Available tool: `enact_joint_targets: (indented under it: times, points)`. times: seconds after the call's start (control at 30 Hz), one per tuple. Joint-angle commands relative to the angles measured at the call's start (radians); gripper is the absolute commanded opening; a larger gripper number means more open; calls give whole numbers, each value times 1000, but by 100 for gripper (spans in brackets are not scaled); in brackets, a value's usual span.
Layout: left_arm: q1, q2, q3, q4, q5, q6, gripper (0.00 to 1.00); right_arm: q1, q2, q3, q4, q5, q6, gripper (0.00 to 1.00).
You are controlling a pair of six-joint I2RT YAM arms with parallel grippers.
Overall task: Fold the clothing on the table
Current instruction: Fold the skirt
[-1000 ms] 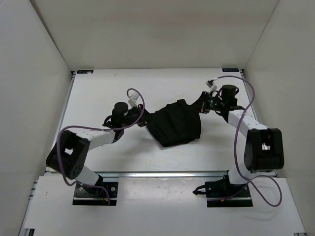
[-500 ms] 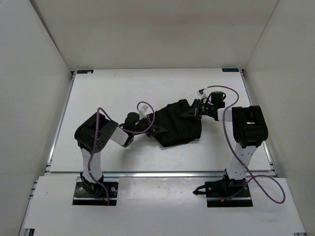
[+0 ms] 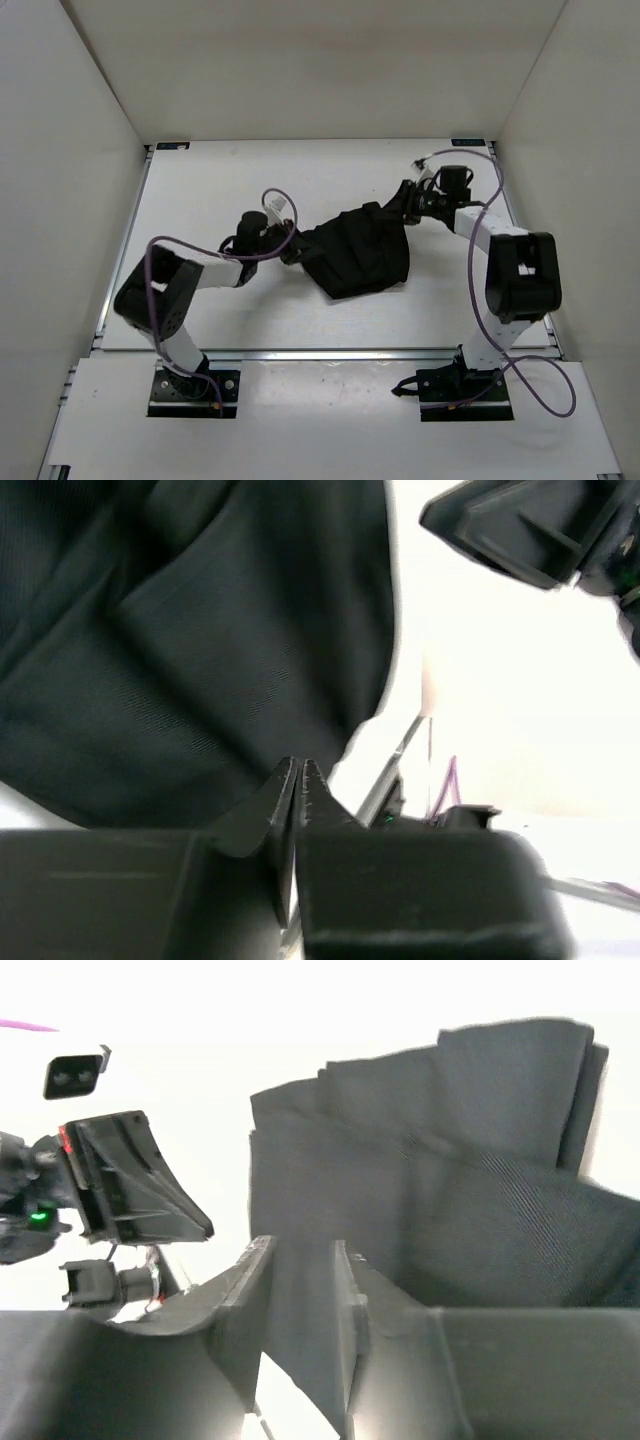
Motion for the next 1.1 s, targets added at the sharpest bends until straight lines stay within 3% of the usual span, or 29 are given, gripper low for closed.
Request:
enact_joint_targets:
  times: [0.0,0.03,0.07,0.1,0.13,0.2,0.23,0.27,0.33,0.53,0.7,1.07]
  points:
    - [58,-172,116,-315,5,179,17,-19,-184,99,-153,109,-71,31]
    - [78,-213,124,-386,16,219,22,-31,-210,111,-193,112,-71,33]
    - [87,-259,141,-466,13,242,33,-43,-250,105,-233,119,-70,35]
    - [104,-281,162,-521,-2,283,47,-52,-269,99,-241,151,-80,48]
    - [113,-320,196,-620,-45,339,60,-54,-308,103,-282,182,-85,69]
    - [106,-371,265,-822,-160,438,77,-40,-373,85,-360,349,-152,92]
    - [97,-385,292,-945,-235,504,79,-13,-419,80,-417,407,-163,99]
    - [80,-388,376,-1054,-316,564,88,21,-448,85,-487,602,-181,99]
    - [63,-375,452,-1184,-396,636,93,56,-489,79,-535,713,-204,99]
    - [77,-370,526,-1430,-614,709,98,0,-644,-24,-623,827,-119,100]
    - [84,-433,477,-1439,-670,738,99,-114,-727,-116,-705,798,-137,99]
    - [84,-525,348,-1336,-596,718,99,-120,-792,-226,-660,767,-139,99]
